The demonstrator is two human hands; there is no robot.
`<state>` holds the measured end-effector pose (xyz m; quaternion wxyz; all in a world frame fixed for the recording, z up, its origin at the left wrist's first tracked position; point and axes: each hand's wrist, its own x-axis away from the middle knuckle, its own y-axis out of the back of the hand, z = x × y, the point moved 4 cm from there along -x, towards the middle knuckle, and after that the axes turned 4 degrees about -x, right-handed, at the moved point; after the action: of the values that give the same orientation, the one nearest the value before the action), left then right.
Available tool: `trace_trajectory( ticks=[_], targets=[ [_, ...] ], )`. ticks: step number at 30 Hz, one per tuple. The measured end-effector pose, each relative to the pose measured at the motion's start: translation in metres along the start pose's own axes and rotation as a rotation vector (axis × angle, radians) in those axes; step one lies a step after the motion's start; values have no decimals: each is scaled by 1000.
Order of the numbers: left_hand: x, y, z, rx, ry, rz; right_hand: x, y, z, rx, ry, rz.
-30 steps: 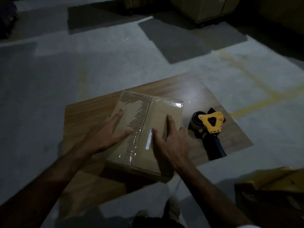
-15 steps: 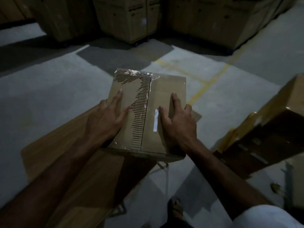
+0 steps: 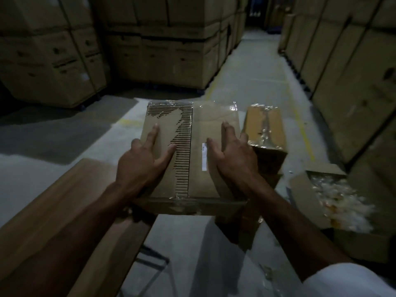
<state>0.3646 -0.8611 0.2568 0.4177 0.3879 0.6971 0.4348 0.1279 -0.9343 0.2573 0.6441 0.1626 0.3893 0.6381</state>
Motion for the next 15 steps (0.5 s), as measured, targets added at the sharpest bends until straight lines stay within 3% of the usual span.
trace_trajectory(
  ticks=[7, 15],
  targets=[
    [-104, -42, -155, 74, -139, 7, -103, 97, -96, 105, -94, -105],
    [-216, -86, -278, 88, -211, 104, -220, 155, -182, 133, -207, -75]
  ],
)
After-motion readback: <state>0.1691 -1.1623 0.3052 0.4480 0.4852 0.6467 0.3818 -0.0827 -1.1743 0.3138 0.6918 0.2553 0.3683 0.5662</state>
